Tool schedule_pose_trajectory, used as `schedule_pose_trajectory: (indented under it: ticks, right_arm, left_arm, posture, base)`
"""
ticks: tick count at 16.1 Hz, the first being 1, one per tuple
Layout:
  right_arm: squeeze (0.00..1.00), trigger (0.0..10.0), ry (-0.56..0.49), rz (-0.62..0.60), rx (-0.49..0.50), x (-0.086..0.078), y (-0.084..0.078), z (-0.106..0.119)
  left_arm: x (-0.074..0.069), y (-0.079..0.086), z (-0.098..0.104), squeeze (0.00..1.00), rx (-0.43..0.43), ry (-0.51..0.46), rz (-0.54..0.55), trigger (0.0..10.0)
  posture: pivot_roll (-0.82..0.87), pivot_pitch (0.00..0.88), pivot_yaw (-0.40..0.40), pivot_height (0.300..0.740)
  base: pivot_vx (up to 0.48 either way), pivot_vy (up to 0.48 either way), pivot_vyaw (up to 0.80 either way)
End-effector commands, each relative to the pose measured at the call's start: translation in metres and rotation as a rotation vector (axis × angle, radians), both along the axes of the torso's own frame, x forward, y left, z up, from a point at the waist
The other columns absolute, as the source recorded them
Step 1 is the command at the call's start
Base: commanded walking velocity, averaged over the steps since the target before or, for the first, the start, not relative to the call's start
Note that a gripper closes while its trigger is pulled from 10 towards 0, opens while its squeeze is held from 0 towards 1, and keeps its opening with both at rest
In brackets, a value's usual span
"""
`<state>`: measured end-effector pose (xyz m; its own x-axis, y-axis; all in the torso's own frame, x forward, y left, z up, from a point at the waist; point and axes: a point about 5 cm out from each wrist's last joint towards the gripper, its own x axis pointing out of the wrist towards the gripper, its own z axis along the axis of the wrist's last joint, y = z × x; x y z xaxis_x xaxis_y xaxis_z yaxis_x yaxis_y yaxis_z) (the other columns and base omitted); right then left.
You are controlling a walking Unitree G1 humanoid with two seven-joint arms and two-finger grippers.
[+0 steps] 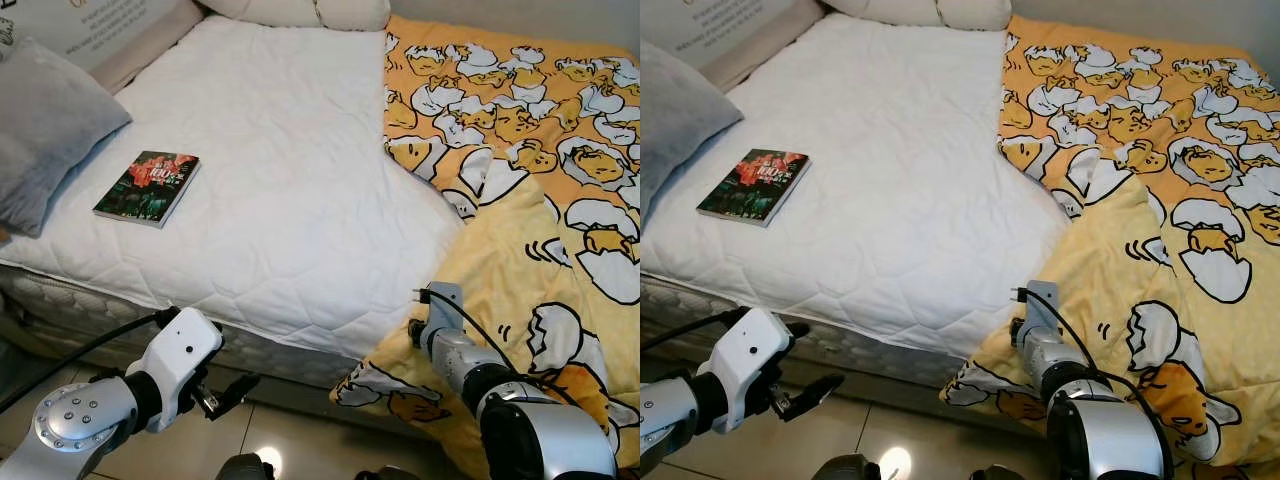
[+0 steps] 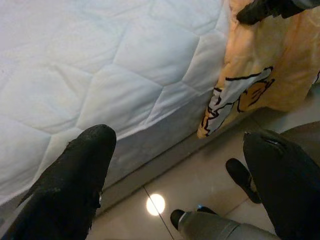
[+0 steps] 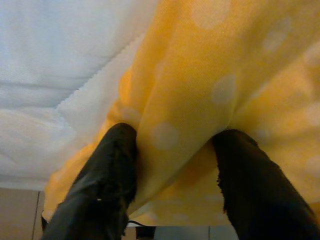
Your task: Clean up the room
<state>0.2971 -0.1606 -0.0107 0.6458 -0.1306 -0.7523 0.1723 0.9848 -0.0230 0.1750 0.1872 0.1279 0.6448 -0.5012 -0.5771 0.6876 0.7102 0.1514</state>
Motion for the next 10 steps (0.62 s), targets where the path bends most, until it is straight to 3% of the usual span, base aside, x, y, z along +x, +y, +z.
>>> schedule_pose_trajectory:
  ticks: [1,10]
  right_arm:
    - [0.0,0.0,0.018,-0.027,0.028,-0.002,-0.0033,-0.0016]
    - [0.0,0.0,0.0,0.013,0.028,-0.0011,-0.0084,-0.0006]
  left_arm:
    - [-0.0031,0.0004,0.002,0.0,0.008,0.002,0.0,10.0]
    - [-0.0005,0.0013,0.0059,0.0,0.022,-0.009,-0.013,10.0]
  posture:
    - [0.27,0.097,-0.032,0.74]
    - [0.27,0.073,-0.02,0.74]
  base:
    - [0.0,0.0,0.0]
    - [0.0,0.0,0.0]
